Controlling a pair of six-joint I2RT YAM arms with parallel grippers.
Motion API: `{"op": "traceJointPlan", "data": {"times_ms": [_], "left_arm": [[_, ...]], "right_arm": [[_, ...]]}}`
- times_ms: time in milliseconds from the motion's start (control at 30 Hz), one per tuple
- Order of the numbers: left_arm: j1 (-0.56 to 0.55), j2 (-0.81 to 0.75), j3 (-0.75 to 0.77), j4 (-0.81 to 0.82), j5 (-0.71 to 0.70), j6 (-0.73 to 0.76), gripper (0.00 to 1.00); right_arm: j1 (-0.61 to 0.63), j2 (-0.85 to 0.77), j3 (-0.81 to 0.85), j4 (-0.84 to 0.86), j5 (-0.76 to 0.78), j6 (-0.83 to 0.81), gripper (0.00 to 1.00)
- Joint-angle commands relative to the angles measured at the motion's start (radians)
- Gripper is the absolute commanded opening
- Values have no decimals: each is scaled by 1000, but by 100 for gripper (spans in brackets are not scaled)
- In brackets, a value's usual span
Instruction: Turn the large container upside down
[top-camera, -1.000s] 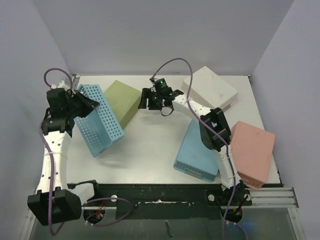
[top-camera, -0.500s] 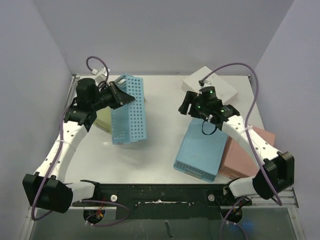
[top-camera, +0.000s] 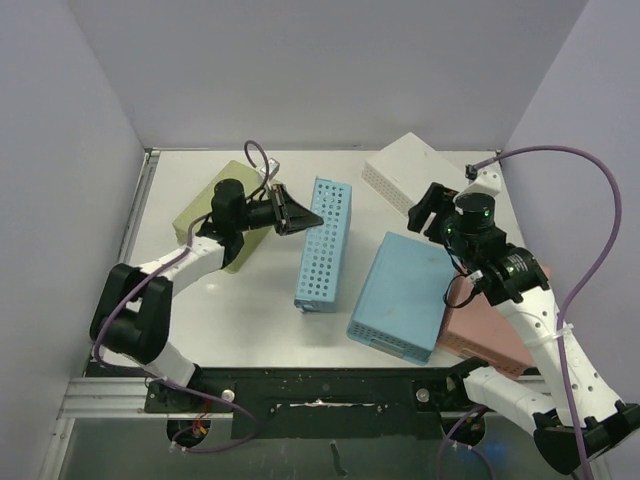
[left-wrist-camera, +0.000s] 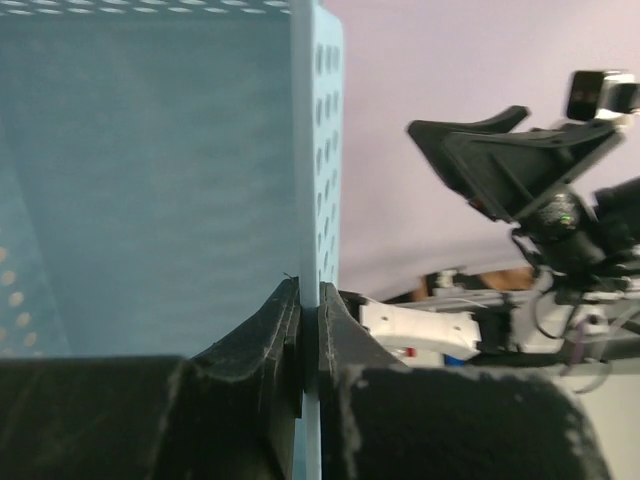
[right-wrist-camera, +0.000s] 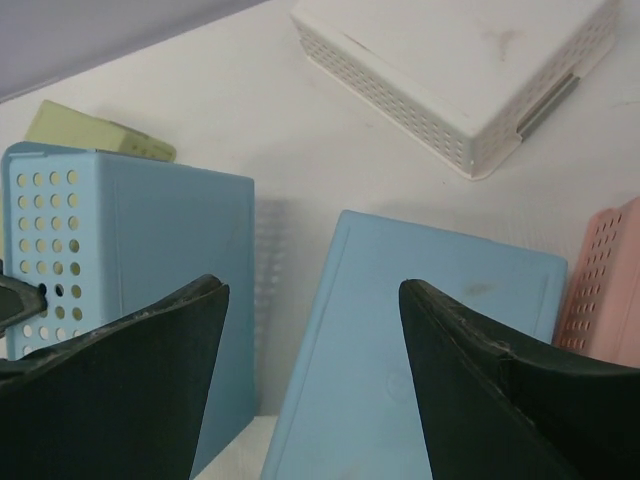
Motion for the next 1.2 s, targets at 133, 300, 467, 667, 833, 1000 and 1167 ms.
{"op": "traceJointPlan", "data": {"times_ms": [133,300,467,667,833,1000,1167], "left_arm": [[37,242,-156,1116,72,-745,0],[42,333,-195,1288,46,-851,0],[80,282,-219,1037,82,-675,14],[160,106,-162,229,66,-150,48],[211,37,-28,-421,-82,307,54],[287,-17,-29,-546,-118,403,54],[244,-73,39,-671,-240,484,53]], "right_arm": [[-3,2,-32,-26,37,-16,71],[-4,-12,-37,-38,44,-17,71],[-4,-18,-44,-35,45,-16,71],[-4,-4,-44,-27,42,-13,71],[-3,11,-44,-16,33,-12,71],[-3,21,-52,2,16,-7,71],[-3,27,-63,23,-21,-13,71]]}}
